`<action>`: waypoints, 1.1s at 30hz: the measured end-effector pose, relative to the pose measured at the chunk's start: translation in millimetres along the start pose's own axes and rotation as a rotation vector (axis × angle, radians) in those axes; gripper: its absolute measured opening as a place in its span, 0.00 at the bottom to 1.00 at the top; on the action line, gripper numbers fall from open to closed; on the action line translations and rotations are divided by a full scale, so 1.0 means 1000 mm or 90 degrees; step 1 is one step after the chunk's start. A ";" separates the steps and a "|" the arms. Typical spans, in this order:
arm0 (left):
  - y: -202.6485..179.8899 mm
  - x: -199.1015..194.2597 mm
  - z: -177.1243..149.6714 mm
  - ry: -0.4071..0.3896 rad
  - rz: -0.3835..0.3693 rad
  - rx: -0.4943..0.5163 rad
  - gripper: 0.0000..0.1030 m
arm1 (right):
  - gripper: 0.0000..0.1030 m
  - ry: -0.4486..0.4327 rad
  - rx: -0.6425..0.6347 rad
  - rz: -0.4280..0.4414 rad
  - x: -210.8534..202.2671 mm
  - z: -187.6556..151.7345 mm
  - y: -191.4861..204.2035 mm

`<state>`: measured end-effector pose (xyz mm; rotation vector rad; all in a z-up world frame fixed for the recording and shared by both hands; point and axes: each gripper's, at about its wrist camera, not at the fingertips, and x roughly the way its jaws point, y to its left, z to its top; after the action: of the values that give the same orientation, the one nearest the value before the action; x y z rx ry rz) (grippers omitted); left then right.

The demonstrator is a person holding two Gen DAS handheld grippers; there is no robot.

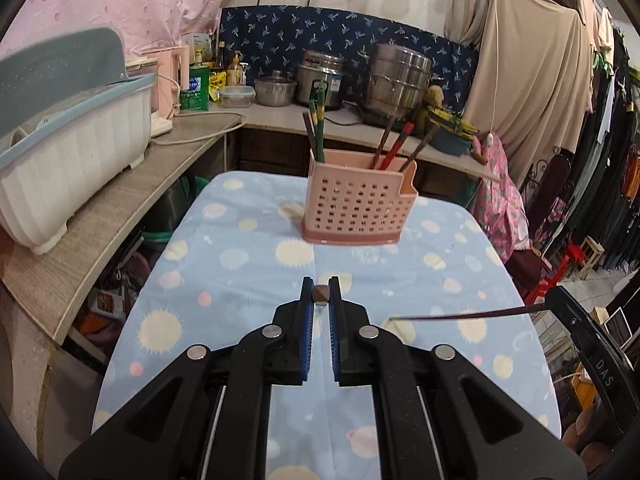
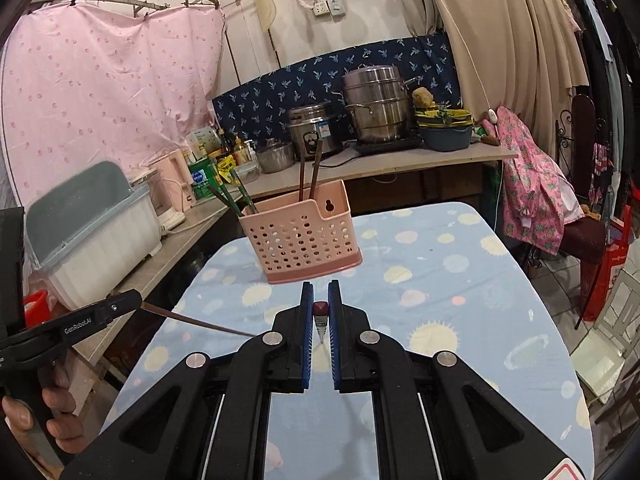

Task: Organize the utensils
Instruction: 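Lift both held chopsticks and carry them above the pink basket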

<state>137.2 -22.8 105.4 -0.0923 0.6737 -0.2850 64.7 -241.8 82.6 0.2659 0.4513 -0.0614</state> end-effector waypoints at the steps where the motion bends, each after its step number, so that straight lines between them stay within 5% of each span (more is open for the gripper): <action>1: 0.000 0.001 0.004 -0.003 -0.001 -0.002 0.07 | 0.07 -0.003 0.001 0.002 0.002 0.005 0.000; 20: -0.009 0.026 0.082 -0.047 -0.011 -0.003 0.07 | 0.07 -0.033 0.052 0.054 0.045 0.080 -0.006; 33: -0.023 0.022 0.180 -0.173 -0.006 -0.011 0.07 | 0.07 -0.135 0.072 0.074 0.073 0.180 0.002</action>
<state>261.2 -52.6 236.7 -0.1479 0.4063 -0.2703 206.5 -288.2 207.0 0.3914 0.2213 -0.0011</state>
